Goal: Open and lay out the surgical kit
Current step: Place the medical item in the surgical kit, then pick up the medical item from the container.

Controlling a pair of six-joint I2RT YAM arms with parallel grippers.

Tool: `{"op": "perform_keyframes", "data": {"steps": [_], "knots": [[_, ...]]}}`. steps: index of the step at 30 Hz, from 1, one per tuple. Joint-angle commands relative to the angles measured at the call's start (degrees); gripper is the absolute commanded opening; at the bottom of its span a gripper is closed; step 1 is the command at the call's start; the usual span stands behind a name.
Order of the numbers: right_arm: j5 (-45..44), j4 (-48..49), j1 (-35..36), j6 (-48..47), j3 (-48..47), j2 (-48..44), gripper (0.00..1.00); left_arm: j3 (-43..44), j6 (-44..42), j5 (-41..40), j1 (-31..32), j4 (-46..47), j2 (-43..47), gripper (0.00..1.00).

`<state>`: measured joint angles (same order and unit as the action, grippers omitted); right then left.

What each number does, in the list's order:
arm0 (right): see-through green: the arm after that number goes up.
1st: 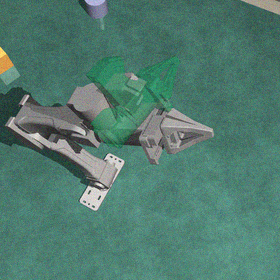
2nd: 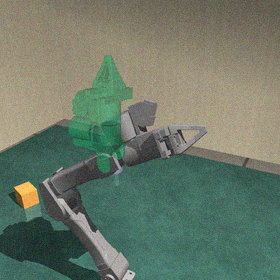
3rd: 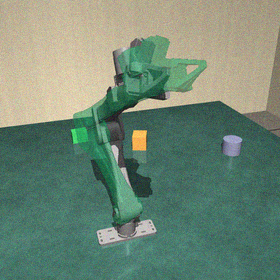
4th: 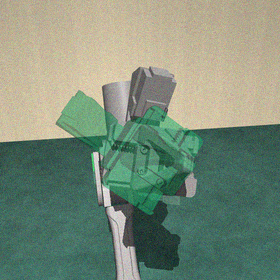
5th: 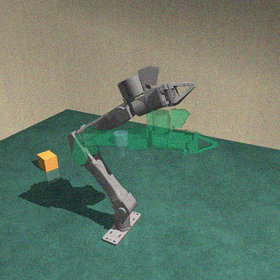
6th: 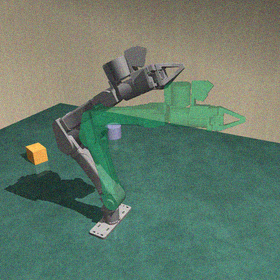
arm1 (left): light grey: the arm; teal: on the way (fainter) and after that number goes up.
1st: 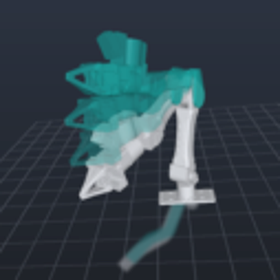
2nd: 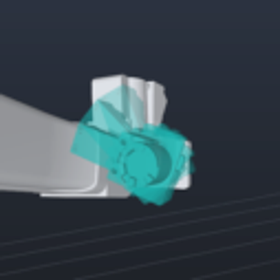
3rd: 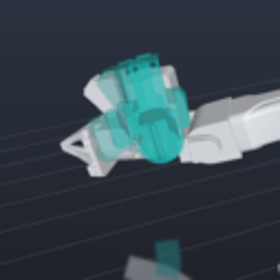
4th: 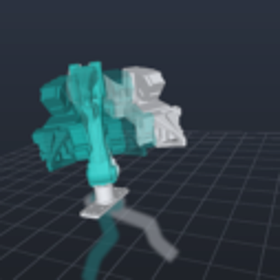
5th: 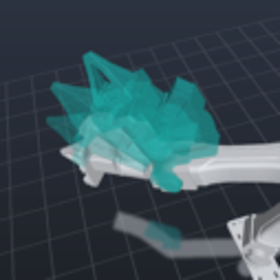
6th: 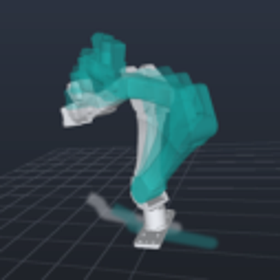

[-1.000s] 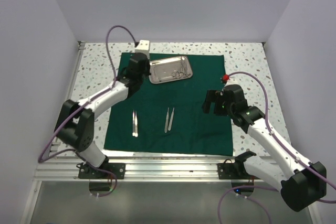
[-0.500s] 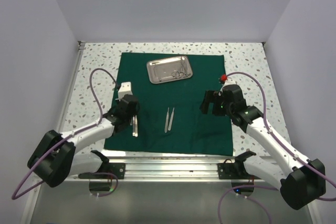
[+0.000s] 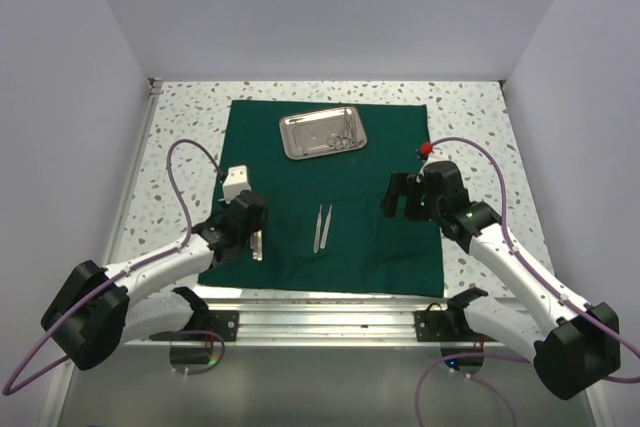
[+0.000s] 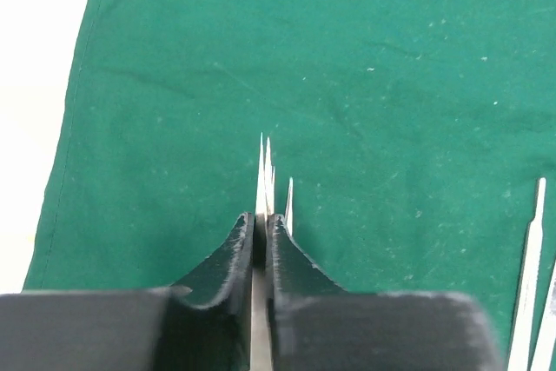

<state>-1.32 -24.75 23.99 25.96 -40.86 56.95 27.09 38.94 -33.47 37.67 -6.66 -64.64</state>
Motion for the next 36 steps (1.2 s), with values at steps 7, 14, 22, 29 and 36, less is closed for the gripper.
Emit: {"op": "perform_keyframes", "data": {"steps": [7, 14, 22, 29, 36], "knots": [[0.71, 1.46, -0.08, 0.24, -0.01, -0.61, 0.98, 1.56, 2.64, -3.7, 0.47, -0.82, -1.71, 0.43], [0.97, 1.72, 0.01, 0.41, 0.26, -1.14, 0.99, 6.47, 0.44, -6.34, 0.47, -2.49, -3.38, 0.45], [1.15, 2.08, -0.08, 0.5, 0.52, -1.66, 0.98, 16.82, -7.2, -2.91, 0.39, 10.16, -13.3, 0.41], [1.15, 2.08, 0.01, 0.41, 0.61, -1.93, 0.98, 38.54, -14.06, -0.99, -2.5, 13.95, -37.35, 0.38], [1.15, 1.9, -0.08, 0.59, 0.87, -2.72, 0.99, 62.51, -15.56, 8.24, -9.8, 12.37, -56.36, 0.29]]}}
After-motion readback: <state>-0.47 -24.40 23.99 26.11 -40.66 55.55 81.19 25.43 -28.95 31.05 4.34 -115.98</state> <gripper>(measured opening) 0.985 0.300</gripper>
